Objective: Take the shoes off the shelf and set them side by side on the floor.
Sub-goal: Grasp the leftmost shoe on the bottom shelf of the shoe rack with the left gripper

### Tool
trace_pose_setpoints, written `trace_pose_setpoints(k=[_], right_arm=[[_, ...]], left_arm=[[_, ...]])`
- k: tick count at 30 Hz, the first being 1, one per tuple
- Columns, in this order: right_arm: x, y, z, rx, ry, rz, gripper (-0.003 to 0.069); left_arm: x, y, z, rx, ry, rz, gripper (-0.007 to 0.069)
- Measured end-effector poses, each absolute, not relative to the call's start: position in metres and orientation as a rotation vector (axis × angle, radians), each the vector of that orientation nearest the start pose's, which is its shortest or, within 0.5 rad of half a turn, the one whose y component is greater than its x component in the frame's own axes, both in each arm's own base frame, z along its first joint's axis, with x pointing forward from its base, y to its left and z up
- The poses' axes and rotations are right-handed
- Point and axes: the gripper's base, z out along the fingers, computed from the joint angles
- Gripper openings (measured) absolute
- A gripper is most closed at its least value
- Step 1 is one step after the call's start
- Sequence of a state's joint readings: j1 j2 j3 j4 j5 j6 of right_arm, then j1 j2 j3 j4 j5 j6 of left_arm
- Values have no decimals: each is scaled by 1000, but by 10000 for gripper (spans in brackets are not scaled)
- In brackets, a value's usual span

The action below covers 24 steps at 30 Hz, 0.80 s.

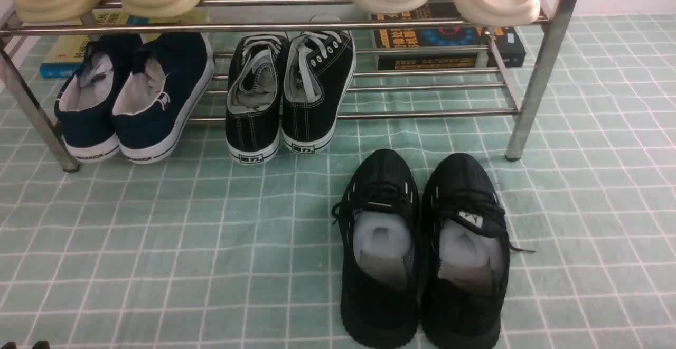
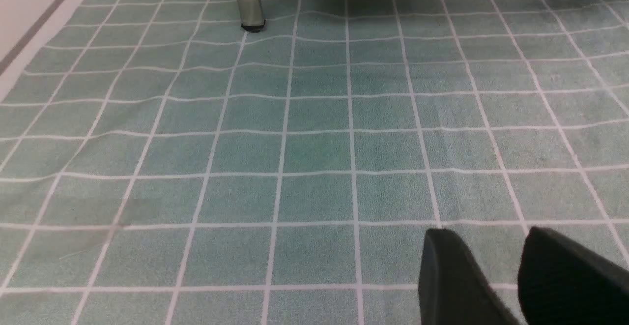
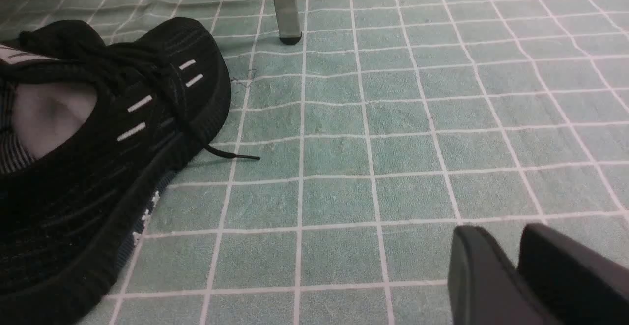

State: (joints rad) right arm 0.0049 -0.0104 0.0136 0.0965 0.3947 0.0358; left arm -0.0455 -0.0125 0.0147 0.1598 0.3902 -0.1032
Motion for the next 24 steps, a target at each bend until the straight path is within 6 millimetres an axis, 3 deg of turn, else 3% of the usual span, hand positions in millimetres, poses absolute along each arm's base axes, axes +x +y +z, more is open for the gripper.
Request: trace_pose_setpoints(k=[24], right_arm=[[52, 4, 174, 87, 1879, 124, 175]], left_arm=[[52, 3, 174, 42, 1871, 55, 242]])
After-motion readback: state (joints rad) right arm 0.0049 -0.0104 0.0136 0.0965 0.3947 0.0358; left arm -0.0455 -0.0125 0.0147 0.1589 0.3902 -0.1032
